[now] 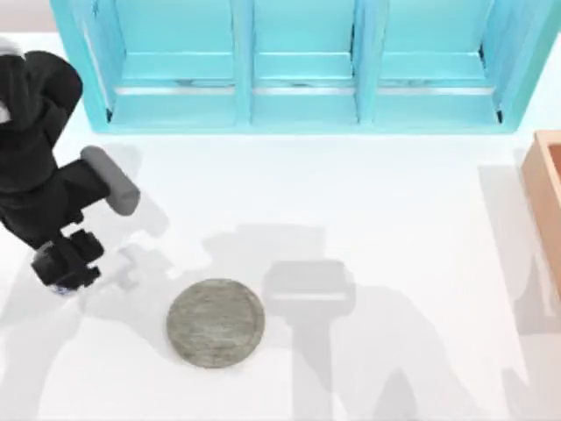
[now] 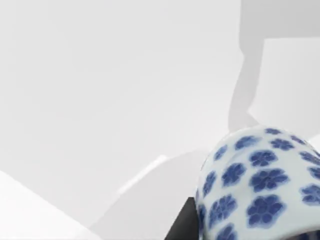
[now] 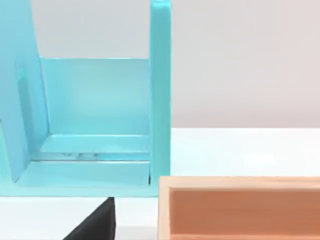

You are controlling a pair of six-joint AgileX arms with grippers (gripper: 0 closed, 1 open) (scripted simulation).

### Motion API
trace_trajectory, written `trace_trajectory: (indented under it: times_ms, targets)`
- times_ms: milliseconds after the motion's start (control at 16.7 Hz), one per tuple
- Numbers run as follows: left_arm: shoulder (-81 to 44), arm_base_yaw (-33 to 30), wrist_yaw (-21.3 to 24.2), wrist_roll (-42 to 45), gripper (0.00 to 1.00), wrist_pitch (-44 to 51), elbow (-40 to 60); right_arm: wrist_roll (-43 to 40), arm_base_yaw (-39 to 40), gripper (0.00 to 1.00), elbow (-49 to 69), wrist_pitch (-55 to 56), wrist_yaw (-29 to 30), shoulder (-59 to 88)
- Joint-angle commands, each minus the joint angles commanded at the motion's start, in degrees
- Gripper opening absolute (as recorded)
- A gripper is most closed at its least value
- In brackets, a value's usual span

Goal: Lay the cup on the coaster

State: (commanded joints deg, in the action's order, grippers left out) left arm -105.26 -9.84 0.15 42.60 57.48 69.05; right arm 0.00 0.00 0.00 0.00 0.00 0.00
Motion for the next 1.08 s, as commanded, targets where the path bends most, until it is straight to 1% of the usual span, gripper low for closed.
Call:
trace_trajectory:
  times_ms: [360,480,600,720,840,960,1080]
  targets:
    - [-2.77,-13.95,0.63,-42.23,0.0,5.99,6.55,0.0,0.0,1.0,0.0,0.0,0.0,0.0]
    - [-2.7,-18.09,0.63,-54.2,0.0,7.13,8.55,0.0,0.0,1.0,0.0,0.0,0.0,0.0]
    - [-2.2,-21.61,0.5,-63.87,0.0,7.81,10.21,0.0,0.0,1.0,0.0,0.0,0.0,0.0]
    - [-1.53,-24.41,0.3,-71.15,0.0,8.18,11.49,0.0,0.0,1.0,0.0,0.0,0.0,0.0]
    - [-1.08,-26.36,0.11,-75.89,0.0,8.44,12.41,0.0,0.0,1.0,0.0,0.0,0.0,0.0]
    - [-0.78,-27.31,-0.01,-78.19,0.0,8.52,12.81,0.0,0.0,1.0,0.0,0.0,0.0,0.0]
    - [-0.74,-27.42,-0.03,-78.46,0.0,8.52,12.85,0.0,0.0,1.0,0.0,0.0,0.0,0.0]
